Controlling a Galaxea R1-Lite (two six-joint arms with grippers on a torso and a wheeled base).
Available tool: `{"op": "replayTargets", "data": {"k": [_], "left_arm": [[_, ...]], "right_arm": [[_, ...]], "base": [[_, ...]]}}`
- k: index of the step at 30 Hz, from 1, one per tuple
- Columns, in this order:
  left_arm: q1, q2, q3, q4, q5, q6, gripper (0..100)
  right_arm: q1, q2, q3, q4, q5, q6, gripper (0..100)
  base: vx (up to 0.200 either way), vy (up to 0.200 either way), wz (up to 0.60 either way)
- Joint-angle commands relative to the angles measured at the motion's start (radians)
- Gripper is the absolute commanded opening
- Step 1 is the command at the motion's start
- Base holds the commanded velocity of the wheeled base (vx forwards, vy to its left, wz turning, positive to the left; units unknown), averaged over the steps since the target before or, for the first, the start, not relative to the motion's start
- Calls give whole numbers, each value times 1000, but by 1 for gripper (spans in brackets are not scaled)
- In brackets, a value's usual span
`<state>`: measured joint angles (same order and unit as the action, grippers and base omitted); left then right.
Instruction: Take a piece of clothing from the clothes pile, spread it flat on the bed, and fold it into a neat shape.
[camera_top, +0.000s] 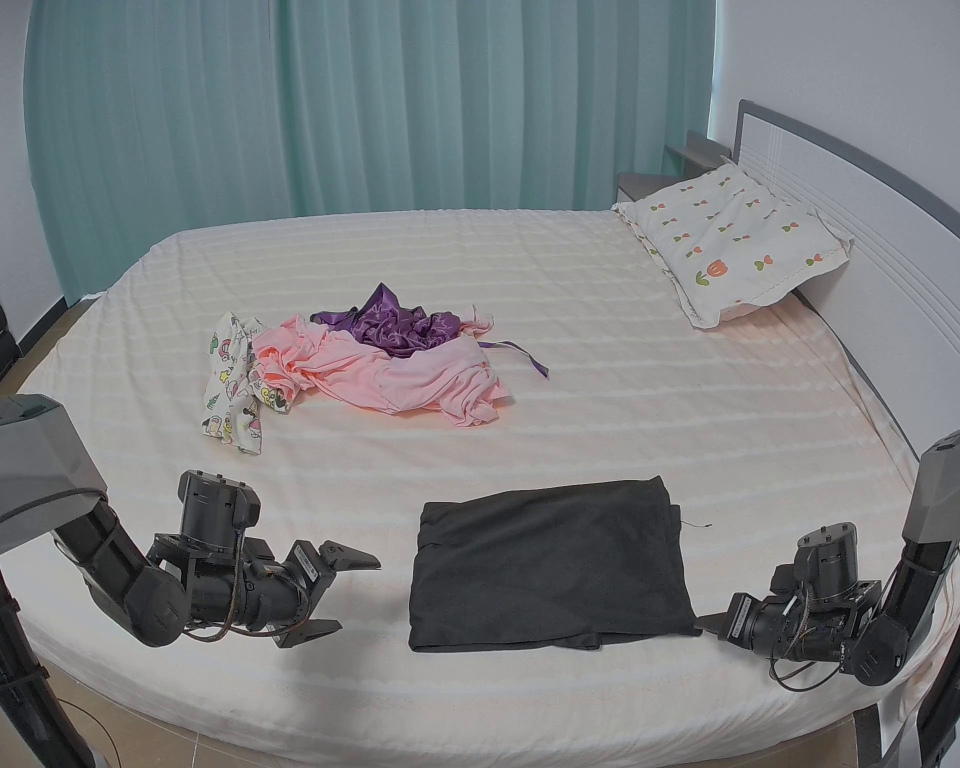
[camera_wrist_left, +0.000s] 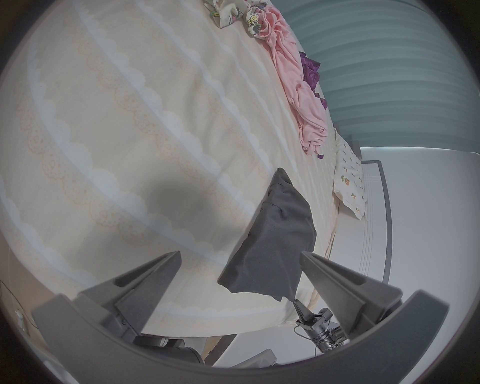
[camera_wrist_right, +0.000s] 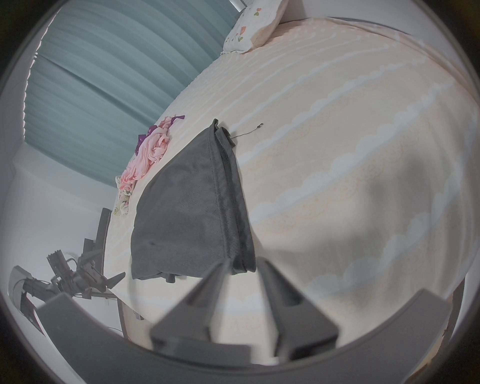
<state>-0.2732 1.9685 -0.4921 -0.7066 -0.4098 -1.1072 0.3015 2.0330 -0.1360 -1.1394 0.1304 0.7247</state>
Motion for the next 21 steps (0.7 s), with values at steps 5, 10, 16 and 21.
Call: {"op": "replayTargets", "data": {"k": [5,10,16,21], "left_arm": [[0,1,0,-1,-1,0,100],[0,1,0,-1,0,0,100],[0,1,1,-1,0,0,100],[0,1,0,-1,0,0,100]], "right_arm": [[39,3,-8,-2,23,56,100],[59,7,-42,0,51,122,100],[64,24,-63,4,83,154,0],[74,12,-17,3,75,154,0]], "base": [[0,0,0],[0,0,0],[0,0,0],[0,0,0]]}}
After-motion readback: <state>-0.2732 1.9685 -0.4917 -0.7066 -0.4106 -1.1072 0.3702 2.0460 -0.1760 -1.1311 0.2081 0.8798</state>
